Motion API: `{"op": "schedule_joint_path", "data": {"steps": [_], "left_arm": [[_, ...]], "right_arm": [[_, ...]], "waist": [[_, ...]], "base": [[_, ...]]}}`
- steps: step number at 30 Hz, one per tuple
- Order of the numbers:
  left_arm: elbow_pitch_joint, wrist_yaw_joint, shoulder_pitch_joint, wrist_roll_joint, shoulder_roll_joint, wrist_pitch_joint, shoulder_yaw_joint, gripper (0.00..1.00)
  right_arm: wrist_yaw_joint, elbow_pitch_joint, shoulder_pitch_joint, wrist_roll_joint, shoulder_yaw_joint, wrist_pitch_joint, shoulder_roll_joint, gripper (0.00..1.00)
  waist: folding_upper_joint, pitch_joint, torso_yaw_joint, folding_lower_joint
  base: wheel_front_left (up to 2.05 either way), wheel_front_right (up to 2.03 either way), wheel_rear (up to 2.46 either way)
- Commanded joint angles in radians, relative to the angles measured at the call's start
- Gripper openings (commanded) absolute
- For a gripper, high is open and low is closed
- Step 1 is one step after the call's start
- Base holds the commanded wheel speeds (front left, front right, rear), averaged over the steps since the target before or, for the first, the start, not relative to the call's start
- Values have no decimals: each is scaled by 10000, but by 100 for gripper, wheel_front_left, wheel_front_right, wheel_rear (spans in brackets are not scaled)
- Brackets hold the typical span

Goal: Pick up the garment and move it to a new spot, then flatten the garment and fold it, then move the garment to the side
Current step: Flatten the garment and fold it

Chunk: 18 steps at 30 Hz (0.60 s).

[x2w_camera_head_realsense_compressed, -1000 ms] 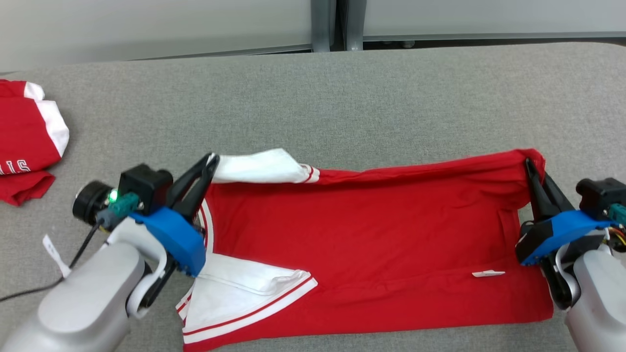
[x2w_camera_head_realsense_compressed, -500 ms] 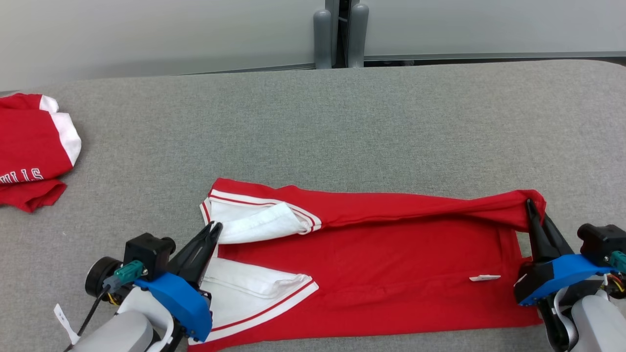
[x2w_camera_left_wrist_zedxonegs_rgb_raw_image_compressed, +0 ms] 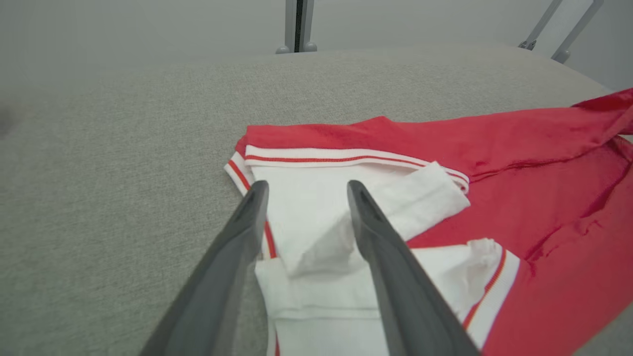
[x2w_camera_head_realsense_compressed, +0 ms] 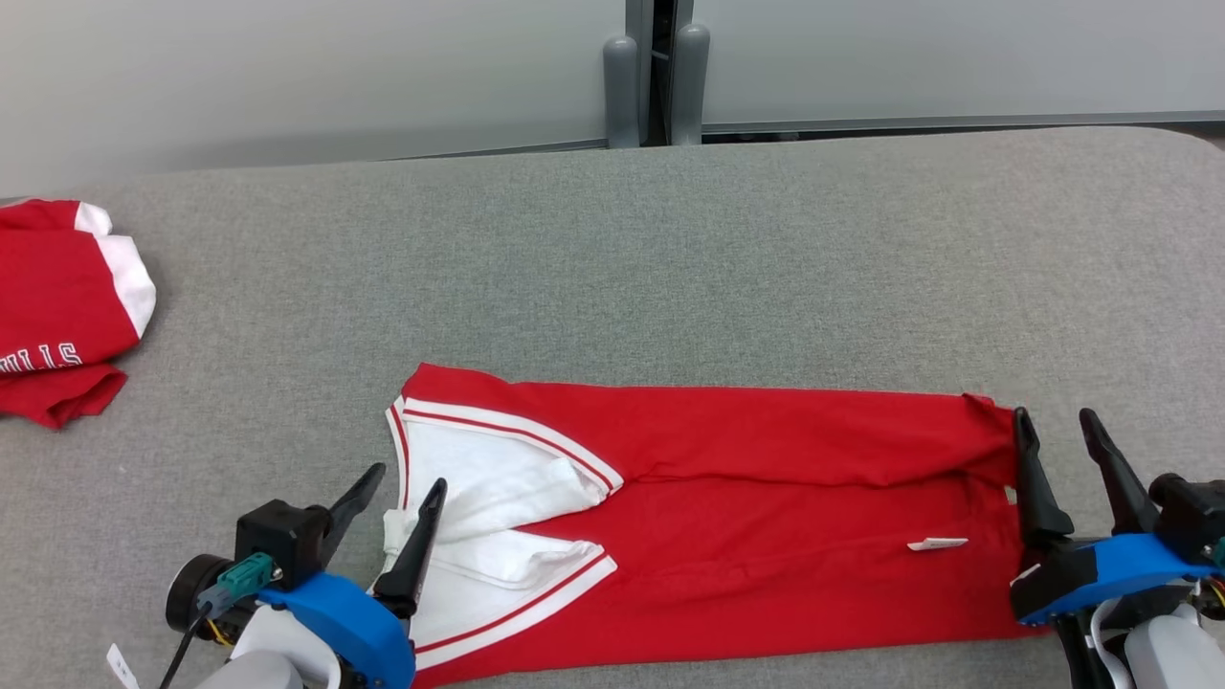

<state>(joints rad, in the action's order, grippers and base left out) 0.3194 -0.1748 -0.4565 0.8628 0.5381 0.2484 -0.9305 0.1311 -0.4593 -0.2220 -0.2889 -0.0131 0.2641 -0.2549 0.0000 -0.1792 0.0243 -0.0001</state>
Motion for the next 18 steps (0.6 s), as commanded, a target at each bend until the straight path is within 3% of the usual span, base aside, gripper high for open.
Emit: {"op": "schedule_joint_path", "data": {"steps": [1, 5, 11, 18], "left_arm": [[24, -92, 219, -53, -28, 112, 183, 100], [-162, -365, 405, -408, -196, 179, 829, 100], [-958, -693, 1135, -1904, -774, 172, 2800, 100], [-1537, -442, 2126, -3769, -1861, 175, 5103, 100]], "right_arm": [[-6, 310, 266, 52, 128, 1, 97, 100], [-7, 841, 452, 151, 346, 2, 131, 100], [-6, 673, 351, 320, 355, 0, 207, 100], [-7, -635, -142, 272, 280, -5, 378, 100]], "waist": [[0, 24, 26, 1], [0, 49, 85, 1], [0, 31, 98, 1], [0, -55, 24, 1]], "base": [[0, 0, 0], [0, 0, 0], [0, 0, 0], [0, 0, 0]]}}
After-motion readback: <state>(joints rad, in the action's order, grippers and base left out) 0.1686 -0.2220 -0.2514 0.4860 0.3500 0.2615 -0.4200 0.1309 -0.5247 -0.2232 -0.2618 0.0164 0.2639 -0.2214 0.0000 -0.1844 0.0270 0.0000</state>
